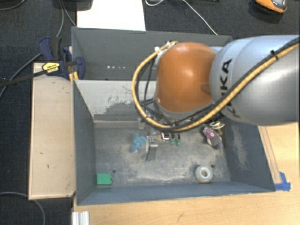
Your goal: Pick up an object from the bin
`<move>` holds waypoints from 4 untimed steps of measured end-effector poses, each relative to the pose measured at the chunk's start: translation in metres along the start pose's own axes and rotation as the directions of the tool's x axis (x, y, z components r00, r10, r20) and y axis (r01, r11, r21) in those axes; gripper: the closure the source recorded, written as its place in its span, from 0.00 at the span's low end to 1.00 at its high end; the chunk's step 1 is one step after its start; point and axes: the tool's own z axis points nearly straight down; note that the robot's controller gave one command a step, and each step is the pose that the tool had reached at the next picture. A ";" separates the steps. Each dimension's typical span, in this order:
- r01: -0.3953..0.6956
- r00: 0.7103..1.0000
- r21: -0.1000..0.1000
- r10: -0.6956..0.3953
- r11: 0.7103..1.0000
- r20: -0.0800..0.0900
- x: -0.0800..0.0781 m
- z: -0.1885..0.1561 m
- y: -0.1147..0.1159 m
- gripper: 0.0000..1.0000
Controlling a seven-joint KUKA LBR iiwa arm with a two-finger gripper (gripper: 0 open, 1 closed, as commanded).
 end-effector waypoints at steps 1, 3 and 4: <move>-0.006 1.000 -0.002 0.006 1.000 0.008 -0.002 -0.005 -0.001 0.00; 0.239 0.971 0.000 -0.239 0.971 0.008 -0.040 0.092 -0.021 0.00; 0.434 0.901 0.002 -0.434 0.901 0.013 -0.065 0.122 -0.018 0.00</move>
Offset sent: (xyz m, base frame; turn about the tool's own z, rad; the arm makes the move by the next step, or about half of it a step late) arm 0.0575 -0.0284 -0.1537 -0.3130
